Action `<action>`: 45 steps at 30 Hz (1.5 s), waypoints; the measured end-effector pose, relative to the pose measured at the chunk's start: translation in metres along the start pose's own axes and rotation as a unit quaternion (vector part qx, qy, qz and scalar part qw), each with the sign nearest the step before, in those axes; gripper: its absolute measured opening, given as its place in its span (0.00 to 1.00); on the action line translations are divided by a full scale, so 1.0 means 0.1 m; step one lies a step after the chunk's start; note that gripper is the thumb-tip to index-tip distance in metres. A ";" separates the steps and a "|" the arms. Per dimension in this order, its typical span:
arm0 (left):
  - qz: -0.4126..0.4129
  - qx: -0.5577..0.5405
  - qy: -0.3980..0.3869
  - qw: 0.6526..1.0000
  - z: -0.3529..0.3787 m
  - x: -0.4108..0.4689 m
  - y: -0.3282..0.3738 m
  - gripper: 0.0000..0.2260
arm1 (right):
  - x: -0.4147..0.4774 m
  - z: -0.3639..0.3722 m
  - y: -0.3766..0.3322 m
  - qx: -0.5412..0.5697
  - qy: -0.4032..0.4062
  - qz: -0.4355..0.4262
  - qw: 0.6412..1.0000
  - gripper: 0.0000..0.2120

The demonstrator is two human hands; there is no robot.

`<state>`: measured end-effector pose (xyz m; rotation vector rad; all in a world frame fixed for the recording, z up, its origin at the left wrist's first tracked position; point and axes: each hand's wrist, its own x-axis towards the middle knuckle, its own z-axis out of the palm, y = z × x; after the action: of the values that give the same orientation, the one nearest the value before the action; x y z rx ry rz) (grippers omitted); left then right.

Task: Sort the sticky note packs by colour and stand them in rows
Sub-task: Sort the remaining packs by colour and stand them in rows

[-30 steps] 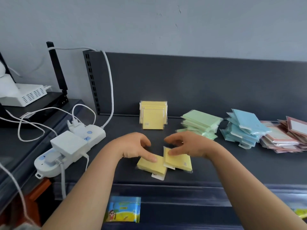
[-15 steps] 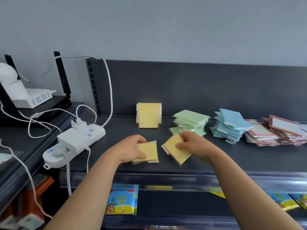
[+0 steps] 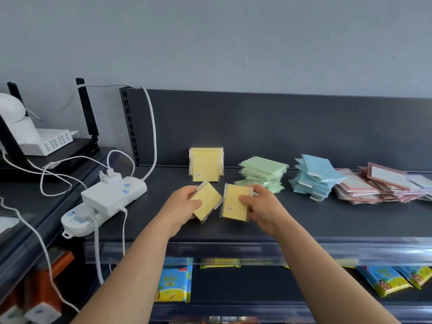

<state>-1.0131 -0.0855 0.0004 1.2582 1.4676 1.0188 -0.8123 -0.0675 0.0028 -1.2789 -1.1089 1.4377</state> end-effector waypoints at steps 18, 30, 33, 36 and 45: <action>0.007 -0.156 -0.032 0.987 0.13 -0.05 0.08 0.19 | 0.12 0.25 0.03 0.018 -0.001 -0.036 0.999 0.09; 0.071 0.121 -0.017 0.990 -0.04 0.18 0.05 0.22 | 0.25 0.28 0.06 -0.245 -0.080 -0.149 0.955 0.20; 0.058 0.102 0.014 0.993 -0.06 0.24 -0.01 0.21 | 0.36 0.28 0.10 -0.189 -0.059 -0.140 0.970 0.17; 0.071 0.086 0.055 0.992 -0.06 0.31 -0.04 0.18 | 0.47 0.31 0.12 -0.163 -0.036 -0.144 0.975 0.16; 0.143 0.089 0.154 0.974 -0.08 0.75 0.04 0.17 | 1.01 0.49 -0.04 -0.290 0.013 -0.178 0.940 0.26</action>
<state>-1.0237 -0.0110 -0.0030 1.5240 1.6731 1.3458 -0.8683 0.0289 -0.0101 -1.3852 -1.7262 0.8442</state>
